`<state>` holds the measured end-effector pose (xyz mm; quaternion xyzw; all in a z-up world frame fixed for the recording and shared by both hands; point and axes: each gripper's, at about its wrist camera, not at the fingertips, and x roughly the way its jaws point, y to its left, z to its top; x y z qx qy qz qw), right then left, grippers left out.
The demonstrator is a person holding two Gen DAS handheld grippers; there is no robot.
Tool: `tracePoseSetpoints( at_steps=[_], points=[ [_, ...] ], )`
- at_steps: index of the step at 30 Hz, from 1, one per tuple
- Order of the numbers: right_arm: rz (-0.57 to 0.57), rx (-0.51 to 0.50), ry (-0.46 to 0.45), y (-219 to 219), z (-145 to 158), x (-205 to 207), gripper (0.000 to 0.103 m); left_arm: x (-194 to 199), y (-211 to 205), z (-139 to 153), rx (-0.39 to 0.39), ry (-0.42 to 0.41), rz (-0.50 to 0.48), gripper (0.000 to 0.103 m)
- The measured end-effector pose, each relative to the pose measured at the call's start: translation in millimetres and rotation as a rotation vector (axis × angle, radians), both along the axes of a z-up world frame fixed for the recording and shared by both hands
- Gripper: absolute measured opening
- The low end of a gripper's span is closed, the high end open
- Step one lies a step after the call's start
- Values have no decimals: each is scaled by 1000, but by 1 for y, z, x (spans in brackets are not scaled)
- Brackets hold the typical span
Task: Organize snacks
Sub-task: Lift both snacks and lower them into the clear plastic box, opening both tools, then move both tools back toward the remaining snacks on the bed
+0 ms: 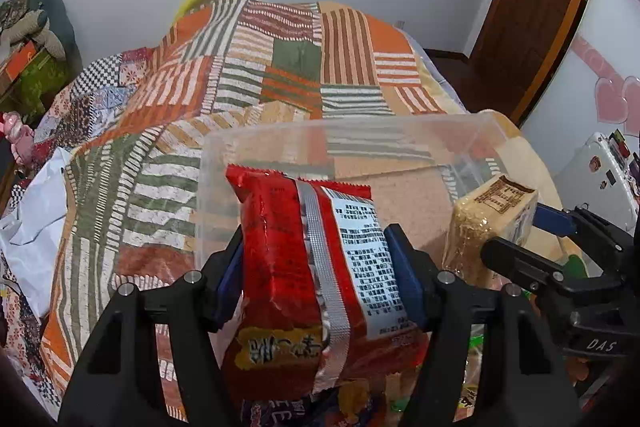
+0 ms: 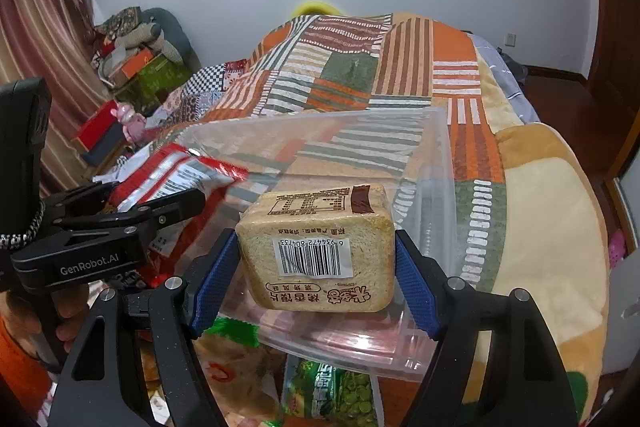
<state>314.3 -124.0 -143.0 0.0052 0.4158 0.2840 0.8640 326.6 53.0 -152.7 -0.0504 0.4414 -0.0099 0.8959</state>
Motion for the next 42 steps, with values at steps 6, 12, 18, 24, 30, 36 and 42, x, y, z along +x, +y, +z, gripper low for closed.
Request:
tracePoseSetpoints(
  at_steps=[6, 12, 18, 24, 30, 36, 42],
  points=[
    [18, -31, -7, 3, 3, -3, 75, -4, 0, -2, -8, 10, -3, 68],
    [11, -7, -14, -3, 14, -10, 77, -22, -3, 22, 28, -75, -7, 79],
    [8, 15, -48, -13, 33, -30, 77, -52, -6, 46, 18, -123, -13, 81],
    [6, 18, -87, -21, 47, -60, 78, -92, -13, 63, 41, -163, -14, 82],
    [2, 35, -83, -29, 48, -89, 78, -140, -14, 68, 49, -189, -6, 88],
    [23, 13, -47, -29, 33, -115, 78, -183, -16, 56, 56, -169, -12, 90],
    [54, -19, 15, -22, 7, -130, 78, -210, -15, 35, 63, -130, -16, 90]
  ],
)
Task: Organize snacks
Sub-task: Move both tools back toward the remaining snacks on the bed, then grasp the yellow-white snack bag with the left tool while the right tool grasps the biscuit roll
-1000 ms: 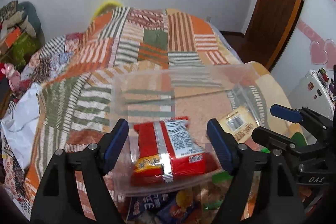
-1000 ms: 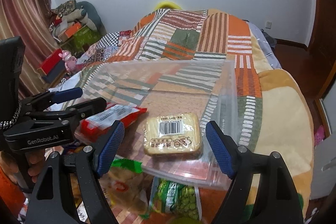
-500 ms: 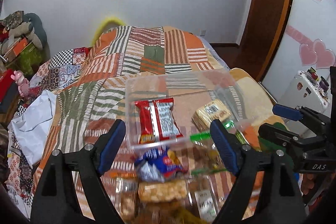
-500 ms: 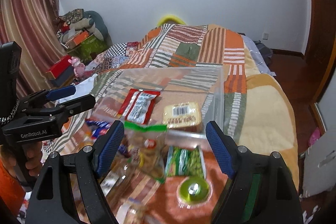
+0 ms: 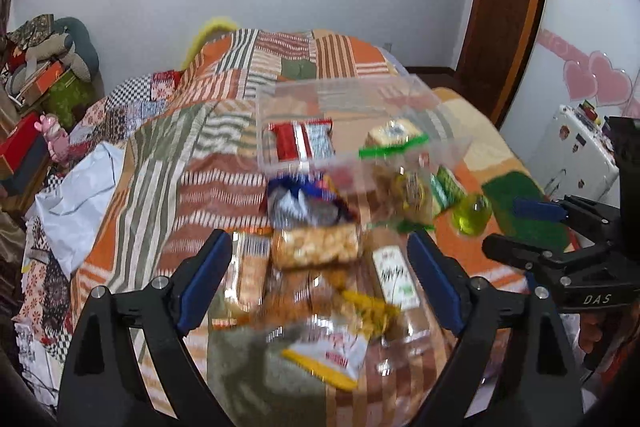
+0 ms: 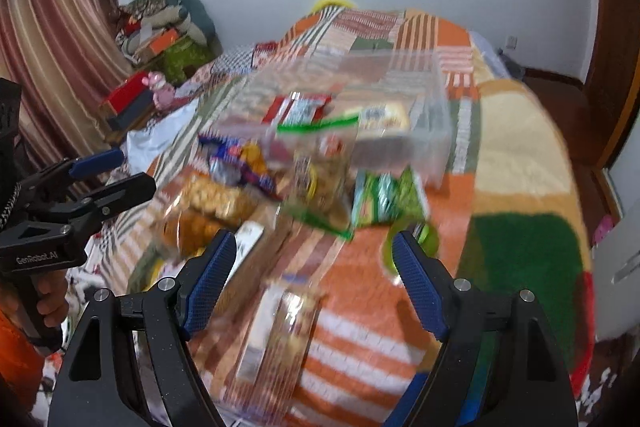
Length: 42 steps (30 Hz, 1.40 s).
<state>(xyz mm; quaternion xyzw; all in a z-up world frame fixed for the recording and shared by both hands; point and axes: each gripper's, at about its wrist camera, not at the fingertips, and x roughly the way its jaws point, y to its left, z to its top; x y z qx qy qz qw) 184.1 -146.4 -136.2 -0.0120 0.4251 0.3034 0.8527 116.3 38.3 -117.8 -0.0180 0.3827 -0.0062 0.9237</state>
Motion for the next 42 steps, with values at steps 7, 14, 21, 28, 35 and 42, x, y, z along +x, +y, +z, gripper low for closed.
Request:
tracePoseSetpoints(
  at_steps=[7, 14, 21, 28, 35, 42],
  points=[
    [60, -60, 96, 10, -35, -16, 78, -20, 1, -31, -21, 75, 3, 90],
    [110, -125, 97, 19, -50, -26, 70, -24, -1, -59, -51, 145, 3, 90],
    [95, -98, 81, 2, -46, -18, 44, -27, -6, -72, -76, 164, -3, 90],
    [51, -82, 77, -13, -43, -19, 43, -17, 3, -84, -180, 204, 30, 86],
    [60, -72, 98, -14, -45, -22, 43, -12, -7, -97, -119, 192, 74, 79],
    [67, -76, 84, -12, -44, -24, 42, -14, -16, -94, -111, 170, 54, 61]
  ],
)
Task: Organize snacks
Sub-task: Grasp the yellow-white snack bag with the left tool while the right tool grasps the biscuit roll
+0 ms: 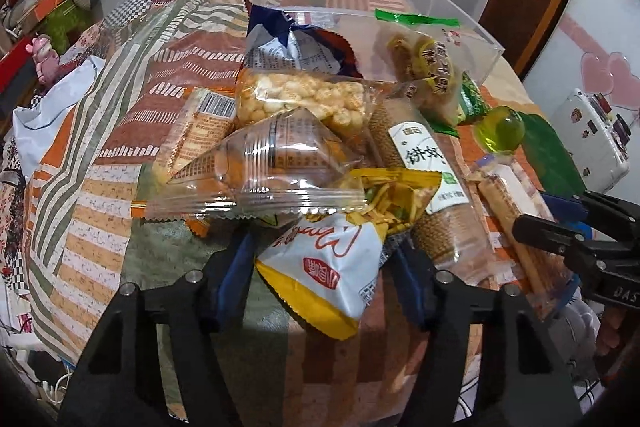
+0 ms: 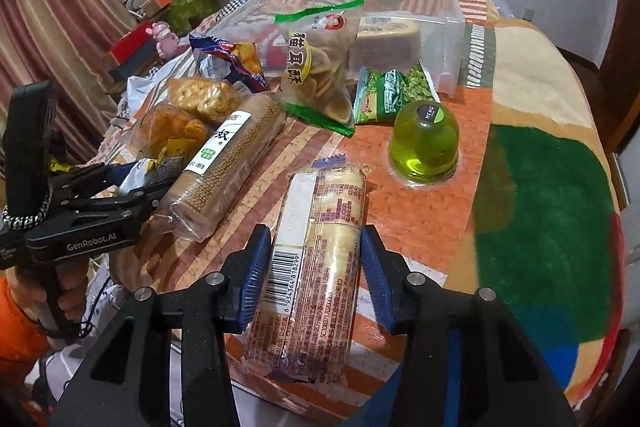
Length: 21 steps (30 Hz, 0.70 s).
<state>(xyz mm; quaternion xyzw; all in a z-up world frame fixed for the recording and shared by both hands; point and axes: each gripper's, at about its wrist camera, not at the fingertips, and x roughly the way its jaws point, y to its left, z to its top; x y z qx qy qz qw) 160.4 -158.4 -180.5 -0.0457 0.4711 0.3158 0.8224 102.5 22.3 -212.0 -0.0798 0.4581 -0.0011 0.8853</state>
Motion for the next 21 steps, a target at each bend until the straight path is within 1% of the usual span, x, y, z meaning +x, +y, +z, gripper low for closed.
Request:
tracePoseSetpoints(
  at_steps=[1, 3, 6, 13, 18, 21],
  points=[
    [0, 3, -1, -1, 0, 0, 42, 0, -2, 1, -1, -4, -6, 58],
    [-6, 14, -2, -2, 2, 1, 42, -4, -8, 7, 13, -21, -28, 44],
    [-20, 27, -18, -7, 8, 1, 42, -7, -11, 17, 0, -40, -64, 38],
    [-56, 70, -64, -16, 27, 5, 42, -9, -17, 38, -19, -85, -95, 36],
    [-73, 96, -104, -19, 41, 8, 42, -8, -16, 59, -42, -133, -94, 36],
    [-82, 109, -132, -19, 51, 12, 42, -6, -17, 73, -29, -173, -103, 36]
  ],
)
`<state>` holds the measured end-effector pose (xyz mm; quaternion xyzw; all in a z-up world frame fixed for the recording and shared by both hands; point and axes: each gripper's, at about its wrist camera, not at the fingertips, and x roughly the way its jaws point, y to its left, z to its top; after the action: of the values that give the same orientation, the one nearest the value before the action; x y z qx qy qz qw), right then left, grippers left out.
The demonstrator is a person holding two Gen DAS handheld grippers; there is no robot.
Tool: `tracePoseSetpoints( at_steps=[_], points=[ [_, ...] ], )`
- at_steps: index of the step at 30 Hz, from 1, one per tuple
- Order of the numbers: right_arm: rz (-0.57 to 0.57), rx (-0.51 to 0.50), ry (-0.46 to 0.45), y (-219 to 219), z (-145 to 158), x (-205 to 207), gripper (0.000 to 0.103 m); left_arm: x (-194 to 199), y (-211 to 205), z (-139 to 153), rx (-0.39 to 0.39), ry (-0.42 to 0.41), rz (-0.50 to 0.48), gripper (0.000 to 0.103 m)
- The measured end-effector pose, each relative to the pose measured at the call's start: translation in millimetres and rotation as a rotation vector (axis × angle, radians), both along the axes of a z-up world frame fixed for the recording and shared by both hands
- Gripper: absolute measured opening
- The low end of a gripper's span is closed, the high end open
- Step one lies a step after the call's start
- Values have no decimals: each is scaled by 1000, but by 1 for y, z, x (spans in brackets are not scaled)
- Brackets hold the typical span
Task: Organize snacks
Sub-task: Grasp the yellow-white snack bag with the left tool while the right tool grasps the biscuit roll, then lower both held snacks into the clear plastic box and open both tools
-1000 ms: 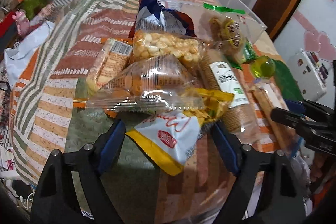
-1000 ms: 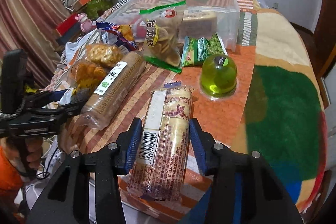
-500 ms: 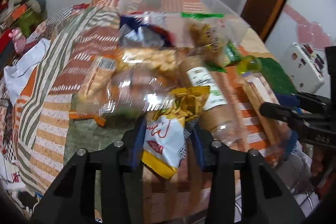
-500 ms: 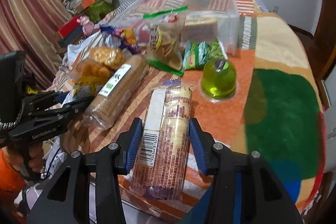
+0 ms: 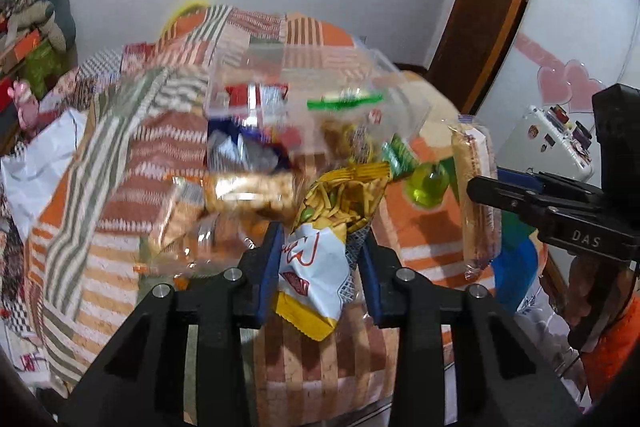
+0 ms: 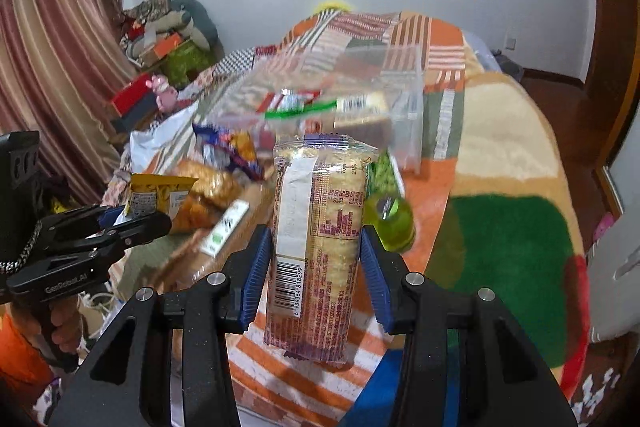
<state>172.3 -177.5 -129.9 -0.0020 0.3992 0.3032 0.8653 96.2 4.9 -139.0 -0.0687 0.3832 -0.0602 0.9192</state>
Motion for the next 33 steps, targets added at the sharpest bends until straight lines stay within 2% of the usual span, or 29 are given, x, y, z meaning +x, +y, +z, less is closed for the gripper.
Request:
tracePoseSetpoints(
  at_steps=[10, 18, 33],
  points=[
    [-34, 50, -91, 3, 31, 20, 42, 27, 10, 34, -19, -87, 5, 36],
    [-60, 81, -147, 7, 50, 44, 42, 65, 17, 55, 5, -145, 27, 36],
    [-77, 99, -192, 32, 65, 95, 42, 133, 27, 52, 41, -143, 37, 36]
  ],
)
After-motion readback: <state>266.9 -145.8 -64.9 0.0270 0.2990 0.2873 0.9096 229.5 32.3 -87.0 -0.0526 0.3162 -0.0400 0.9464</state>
